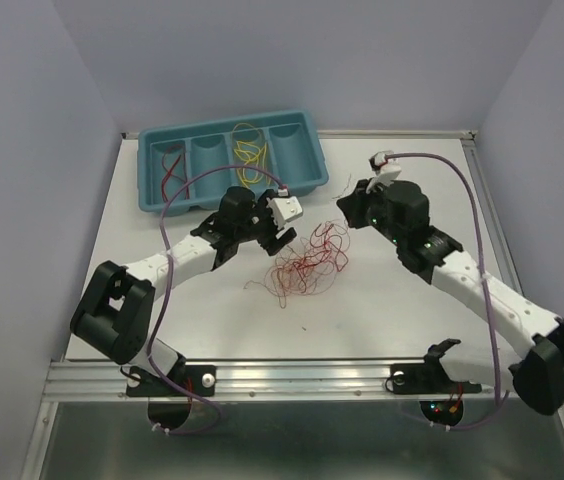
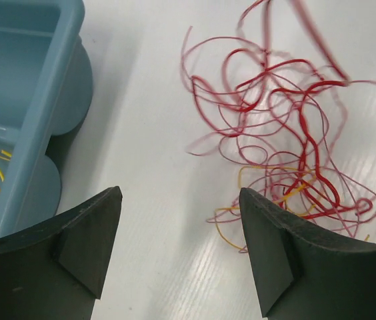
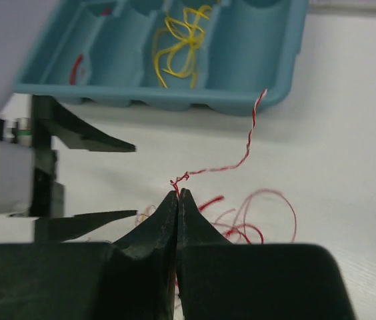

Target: Untangle the cables

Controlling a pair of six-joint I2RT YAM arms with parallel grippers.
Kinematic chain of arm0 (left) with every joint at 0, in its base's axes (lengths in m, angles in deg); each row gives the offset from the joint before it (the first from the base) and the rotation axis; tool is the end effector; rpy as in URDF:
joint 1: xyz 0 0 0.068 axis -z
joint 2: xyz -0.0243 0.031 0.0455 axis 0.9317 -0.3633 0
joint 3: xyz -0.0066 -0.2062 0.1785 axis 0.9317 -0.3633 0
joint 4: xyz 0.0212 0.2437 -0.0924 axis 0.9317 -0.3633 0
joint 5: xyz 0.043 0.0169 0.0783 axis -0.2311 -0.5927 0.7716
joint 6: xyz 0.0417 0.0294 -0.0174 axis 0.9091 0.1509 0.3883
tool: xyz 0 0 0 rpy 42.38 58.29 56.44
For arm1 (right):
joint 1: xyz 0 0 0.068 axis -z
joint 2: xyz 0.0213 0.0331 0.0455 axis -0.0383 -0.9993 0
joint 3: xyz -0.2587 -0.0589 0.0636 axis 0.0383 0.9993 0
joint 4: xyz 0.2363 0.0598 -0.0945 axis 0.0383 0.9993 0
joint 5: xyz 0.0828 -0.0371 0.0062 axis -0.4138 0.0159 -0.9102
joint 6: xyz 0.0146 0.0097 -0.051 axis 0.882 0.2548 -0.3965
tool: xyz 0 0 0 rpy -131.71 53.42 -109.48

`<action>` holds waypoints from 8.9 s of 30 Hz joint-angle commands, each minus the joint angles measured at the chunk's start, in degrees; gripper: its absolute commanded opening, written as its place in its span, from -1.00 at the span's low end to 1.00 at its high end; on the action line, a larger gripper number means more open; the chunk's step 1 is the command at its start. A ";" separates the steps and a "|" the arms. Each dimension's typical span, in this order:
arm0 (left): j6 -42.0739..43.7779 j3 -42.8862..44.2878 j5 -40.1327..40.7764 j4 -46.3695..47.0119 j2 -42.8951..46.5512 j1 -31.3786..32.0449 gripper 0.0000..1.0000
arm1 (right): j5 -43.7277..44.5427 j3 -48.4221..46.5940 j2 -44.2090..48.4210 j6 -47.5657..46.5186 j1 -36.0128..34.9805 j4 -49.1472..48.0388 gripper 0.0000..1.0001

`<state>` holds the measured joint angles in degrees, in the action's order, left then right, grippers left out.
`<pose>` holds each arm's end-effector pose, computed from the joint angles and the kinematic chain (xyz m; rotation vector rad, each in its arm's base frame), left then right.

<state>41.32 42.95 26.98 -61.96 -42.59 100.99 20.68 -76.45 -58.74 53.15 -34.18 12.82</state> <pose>0.2720 -0.1899 0.2457 1.2536 1.4852 -0.4500 0.2524 0.1548 0.3099 -0.2122 1.9328 0.5048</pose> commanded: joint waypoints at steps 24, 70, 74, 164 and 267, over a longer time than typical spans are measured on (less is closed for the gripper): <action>3.32 -5.15 -21.97 5.14 5.76 6.63 0.72 | -4.80 11.48 21.80 2.56 -0.44 -14.18 -0.99; -4.68 18.66 13.96 -25.71 23.41 12.79 -1.00 | 48.44 17.01 30.58 12.22 -0.44 -8.03 -0.99; -6.35 19.63 31.06 -27.39 31.94 12.62 -1.00 | 56.26 18.42 34.36 13.81 -0.53 -6.27 -0.99; 4.90 42.21 51.78 -1.89 34.33 12.27 -1.00 | 44.58 7.88 12.57 3.26 -11.08 -9.87 -0.82; -32.72 16.37 -34.37 26.85 -7.68 1.28 -0.16 | -2.96 -32.82 4.48 -3.51 -7.12 -11.19 -0.99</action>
<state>7.84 56.92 -10.01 -34.40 -49.30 102.34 19.11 -105.15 -54.98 49.32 -41.46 3.55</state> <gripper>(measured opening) 0.555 0.012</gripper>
